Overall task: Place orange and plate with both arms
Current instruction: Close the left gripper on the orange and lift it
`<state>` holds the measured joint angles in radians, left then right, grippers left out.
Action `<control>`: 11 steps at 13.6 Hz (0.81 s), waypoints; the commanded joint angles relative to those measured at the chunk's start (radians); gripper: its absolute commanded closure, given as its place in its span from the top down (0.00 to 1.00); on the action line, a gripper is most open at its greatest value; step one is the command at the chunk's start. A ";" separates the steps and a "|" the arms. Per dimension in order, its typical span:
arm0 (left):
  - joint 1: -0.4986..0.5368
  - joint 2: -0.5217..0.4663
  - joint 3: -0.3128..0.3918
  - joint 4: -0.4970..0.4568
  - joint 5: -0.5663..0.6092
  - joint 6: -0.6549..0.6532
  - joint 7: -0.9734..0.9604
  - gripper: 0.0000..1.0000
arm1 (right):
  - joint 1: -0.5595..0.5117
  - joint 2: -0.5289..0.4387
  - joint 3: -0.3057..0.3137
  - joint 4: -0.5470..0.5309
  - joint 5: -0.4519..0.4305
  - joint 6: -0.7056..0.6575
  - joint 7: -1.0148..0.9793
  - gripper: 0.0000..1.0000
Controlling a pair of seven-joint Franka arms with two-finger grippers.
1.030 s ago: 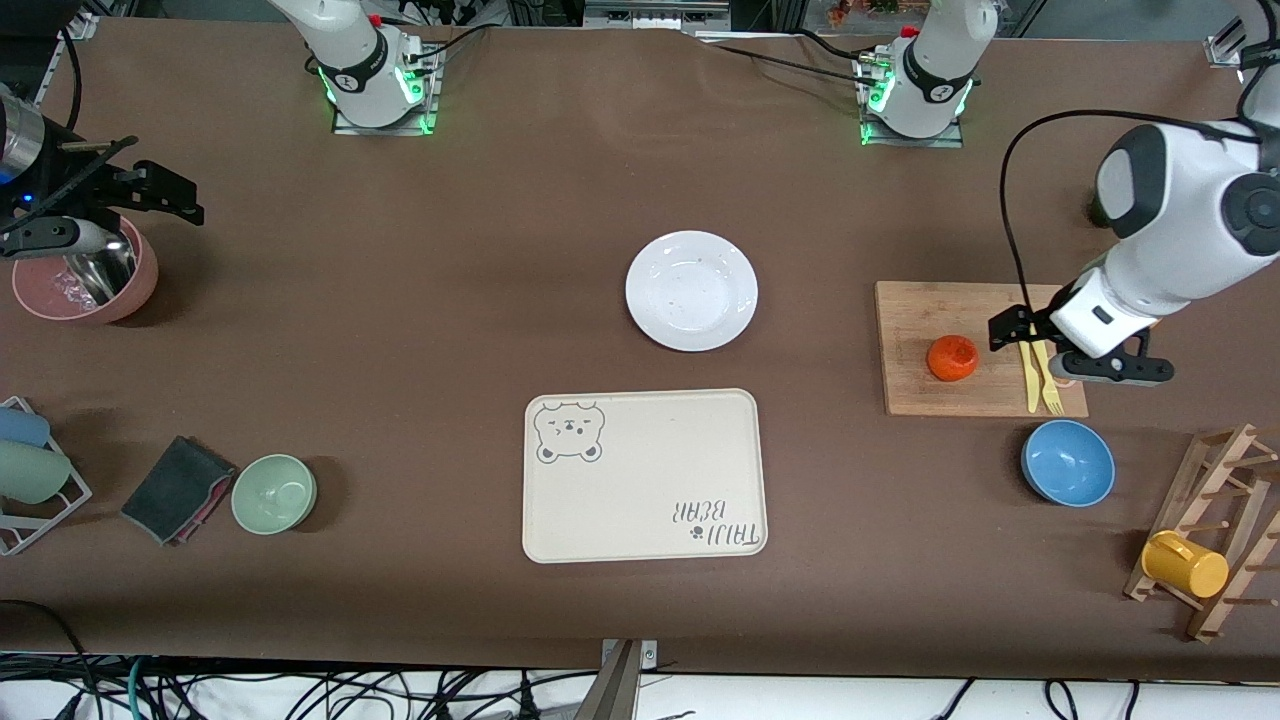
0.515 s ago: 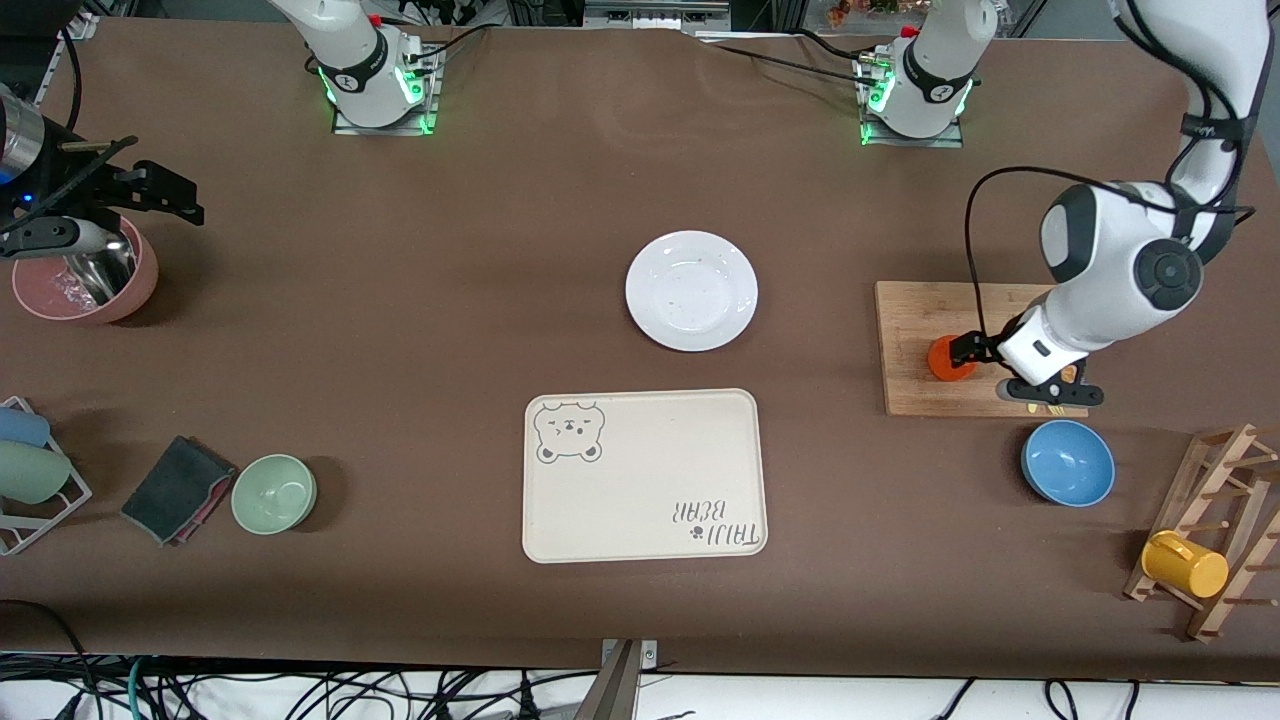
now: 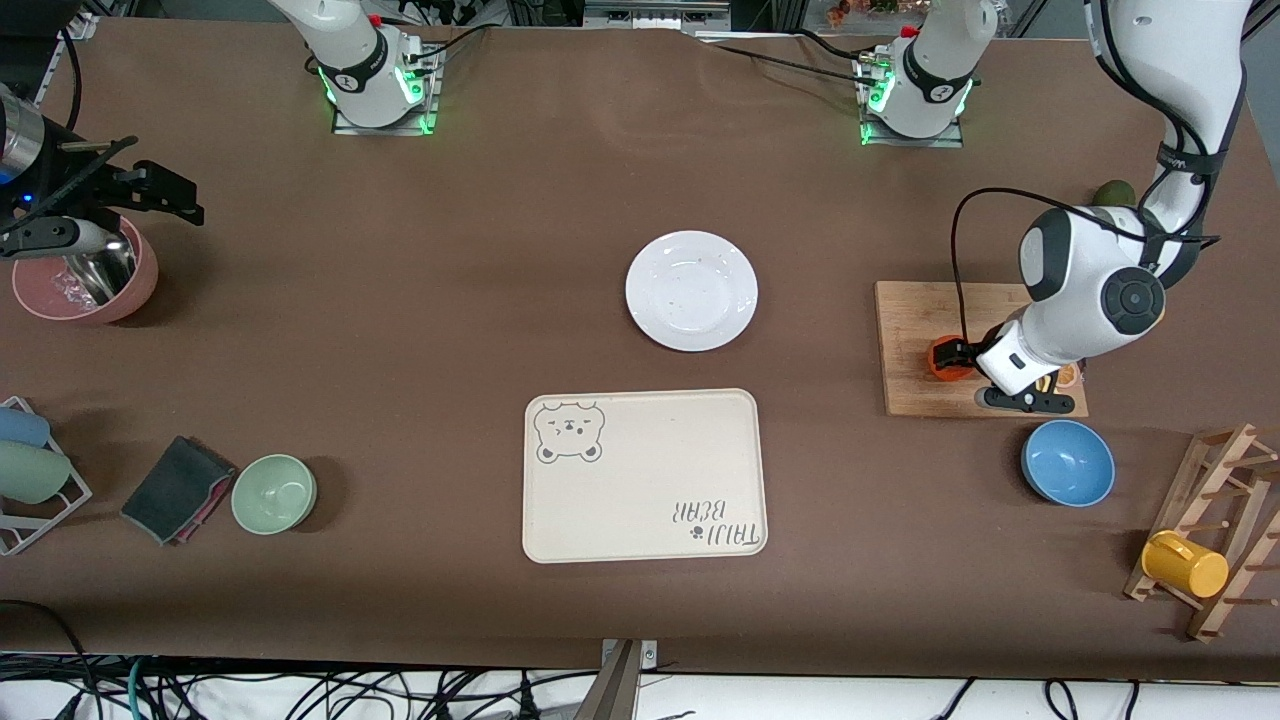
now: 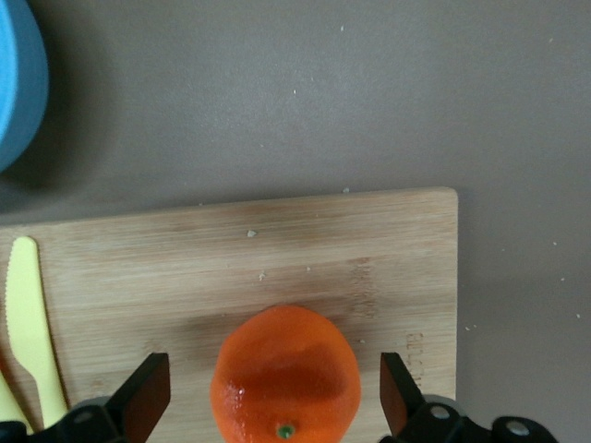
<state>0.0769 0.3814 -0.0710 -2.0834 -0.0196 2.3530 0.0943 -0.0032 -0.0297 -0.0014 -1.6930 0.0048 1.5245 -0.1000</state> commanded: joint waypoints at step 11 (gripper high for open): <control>0.006 0.060 -0.001 0.055 0.018 -0.075 -0.082 1.00 | -0.006 -0.003 0.000 0.009 0.009 -0.014 -0.015 1.00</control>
<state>0.0792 0.4303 -0.0687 -2.0497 -0.0196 2.2997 0.0550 -0.0033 -0.0297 -0.0014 -1.6930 0.0047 1.5245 -0.1000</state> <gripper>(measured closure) 0.000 0.000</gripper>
